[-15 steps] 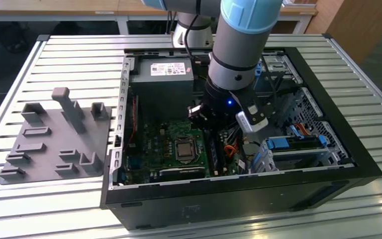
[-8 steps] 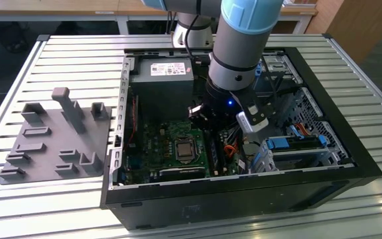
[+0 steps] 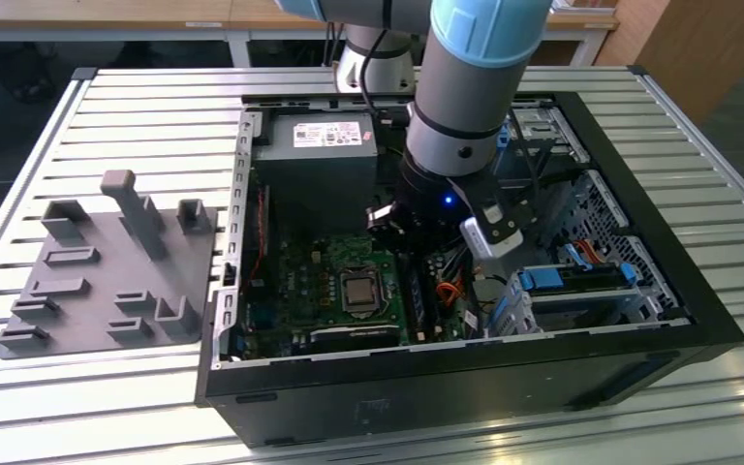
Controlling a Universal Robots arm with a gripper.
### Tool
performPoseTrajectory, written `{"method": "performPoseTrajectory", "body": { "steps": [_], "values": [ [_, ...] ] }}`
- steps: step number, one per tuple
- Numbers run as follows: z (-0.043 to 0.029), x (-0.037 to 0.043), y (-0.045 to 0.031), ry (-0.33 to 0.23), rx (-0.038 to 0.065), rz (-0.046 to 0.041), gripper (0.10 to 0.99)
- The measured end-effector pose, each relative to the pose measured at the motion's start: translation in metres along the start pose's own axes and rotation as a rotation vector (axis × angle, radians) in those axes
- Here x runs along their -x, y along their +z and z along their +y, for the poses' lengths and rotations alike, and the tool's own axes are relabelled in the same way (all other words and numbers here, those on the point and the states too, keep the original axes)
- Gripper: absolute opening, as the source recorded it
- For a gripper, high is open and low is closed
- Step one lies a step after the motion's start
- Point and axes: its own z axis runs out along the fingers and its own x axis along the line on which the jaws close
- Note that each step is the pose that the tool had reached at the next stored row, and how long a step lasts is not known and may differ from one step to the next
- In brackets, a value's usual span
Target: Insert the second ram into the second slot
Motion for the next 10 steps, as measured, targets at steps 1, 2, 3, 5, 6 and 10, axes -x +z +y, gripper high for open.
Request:
{"method": "performPoseTrajectory", "body": {
  "steps": [1,2,3,5,6,10],
  "values": [
    [0.0000,0.0000,0.0002,0.000,0.000,0.0000,0.137],
    [-0.0001,0.0000,0.0002,0.000,0.000,0.0000,0.137],
    [-0.0001,0.0000,0.0004,0.000,0.000,0.0000,0.137],
    [-0.0002,0.0001,0.0007,0.000,0.001,0.0000,0.137],
    [-0.0004,0.0001,0.0008,0.000,0.001,0.0001,0.137],
    [-0.0007,0.0001,0.0009,0.000,0.001,0.0002,0.137]
  ]
}}
